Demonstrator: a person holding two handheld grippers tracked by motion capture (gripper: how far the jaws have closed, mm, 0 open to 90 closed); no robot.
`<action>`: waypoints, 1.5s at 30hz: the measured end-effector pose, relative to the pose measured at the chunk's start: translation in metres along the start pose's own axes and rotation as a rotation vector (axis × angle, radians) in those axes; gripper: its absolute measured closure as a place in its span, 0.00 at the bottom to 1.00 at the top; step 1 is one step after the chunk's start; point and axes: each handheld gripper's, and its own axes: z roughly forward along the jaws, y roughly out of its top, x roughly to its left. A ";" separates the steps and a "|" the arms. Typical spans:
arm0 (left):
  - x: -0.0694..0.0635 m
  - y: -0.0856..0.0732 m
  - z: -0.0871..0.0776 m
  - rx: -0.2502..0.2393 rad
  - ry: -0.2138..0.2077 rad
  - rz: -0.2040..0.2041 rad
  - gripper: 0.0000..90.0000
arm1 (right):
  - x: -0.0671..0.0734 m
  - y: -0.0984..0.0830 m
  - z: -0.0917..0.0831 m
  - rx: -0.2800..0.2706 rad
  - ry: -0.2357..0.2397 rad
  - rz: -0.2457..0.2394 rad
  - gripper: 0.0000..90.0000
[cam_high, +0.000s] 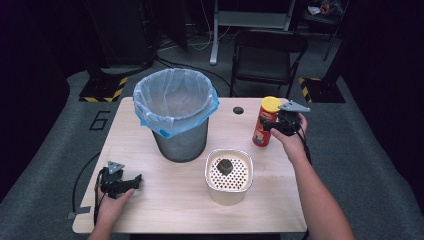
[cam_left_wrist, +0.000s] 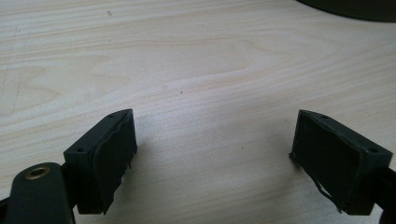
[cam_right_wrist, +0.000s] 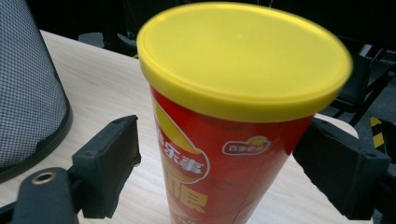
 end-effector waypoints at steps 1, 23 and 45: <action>0.000 0.000 0.000 0.000 0.000 0.001 0.15 | 0.000 -0.001 0.002 0.003 0.001 -0.004 0.16; -0.003 -0.004 -0.004 -0.006 -0.004 -0.008 0.15 | -0.005 -0.023 0.028 0.064 0.007 0.018 0.18; -0.004 -0.010 -0.010 -0.005 -0.011 0.001 0.15 | -0.006 -0.029 0.035 0.083 -0.004 0.006 0.26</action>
